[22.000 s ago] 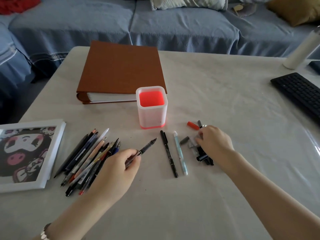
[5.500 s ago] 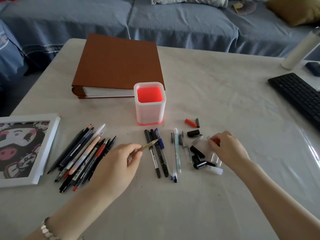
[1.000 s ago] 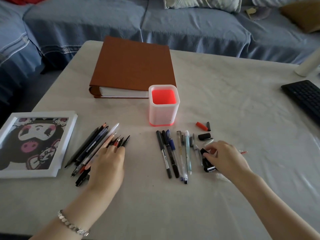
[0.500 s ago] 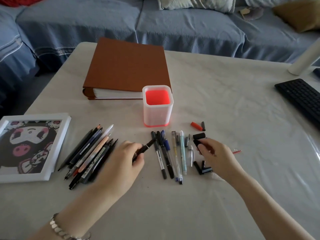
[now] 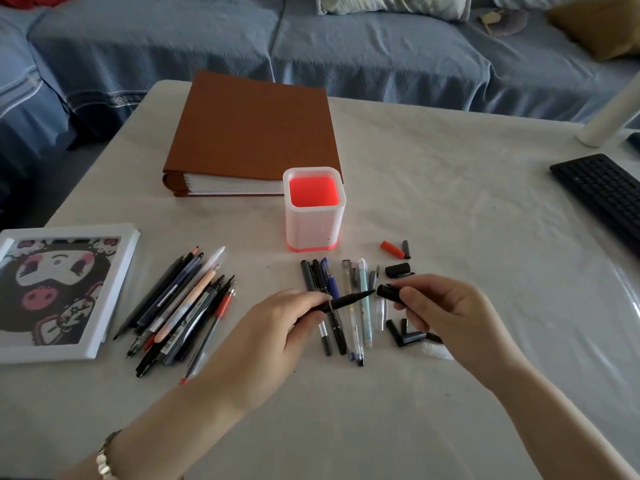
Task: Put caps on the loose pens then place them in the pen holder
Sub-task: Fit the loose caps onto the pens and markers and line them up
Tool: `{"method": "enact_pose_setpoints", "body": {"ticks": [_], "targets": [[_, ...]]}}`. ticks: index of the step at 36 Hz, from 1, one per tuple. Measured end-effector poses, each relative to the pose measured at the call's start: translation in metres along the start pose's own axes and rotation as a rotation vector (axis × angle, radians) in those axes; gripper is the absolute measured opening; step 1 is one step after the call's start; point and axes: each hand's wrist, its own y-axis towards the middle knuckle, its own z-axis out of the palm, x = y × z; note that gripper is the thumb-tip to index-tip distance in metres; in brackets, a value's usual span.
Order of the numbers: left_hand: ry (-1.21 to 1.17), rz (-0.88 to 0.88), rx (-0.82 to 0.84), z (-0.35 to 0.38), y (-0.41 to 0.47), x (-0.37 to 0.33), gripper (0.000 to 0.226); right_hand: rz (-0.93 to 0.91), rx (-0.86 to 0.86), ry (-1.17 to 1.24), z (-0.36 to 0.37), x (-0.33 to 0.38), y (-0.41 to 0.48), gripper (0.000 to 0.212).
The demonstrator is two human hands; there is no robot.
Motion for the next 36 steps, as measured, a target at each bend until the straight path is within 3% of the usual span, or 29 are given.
{"method": "enact_pose_setpoints", "body": {"ticks": [10, 18, 24, 27, 32, 34, 36], "targets": [[0.091, 0.097, 0.075, 0.002, -0.001, -0.003, 0.03, -0.296, 0.109, -0.442, 0.007, -0.003, -0.004, 0.011], [0.19, 0.153, 0.079, 0.006, -0.001, -0.006, 0.025, -0.377, 0.06, -0.426, 0.017, -0.008, -0.01, 0.019], [0.053, 0.089, 0.103, 0.011, -0.002, -0.008, 0.023, -0.473, 0.041, -0.466, 0.02, -0.012, -0.015, 0.016], [-0.069, -0.02, 0.125, 0.015, -0.004, -0.012, 0.012, -0.437, 0.088, -0.451, 0.019, -0.015, -0.017, 0.021], [0.134, -0.152, 0.218, 0.025, 0.001, 0.0, 0.018, -0.164, 0.226, -0.607, 0.014, -0.029, -0.006, 0.015], [0.166, -0.189, 0.138, 0.026, 0.005, 0.009, 0.025, -0.122, 0.125, -0.671, 0.002, -0.034, 0.004, 0.018], [0.14, -0.269, 0.023, 0.02, 0.008, 0.014, 0.017, -0.048, -0.038, -0.731, -0.017, -0.039, 0.016, 0.019]]}}
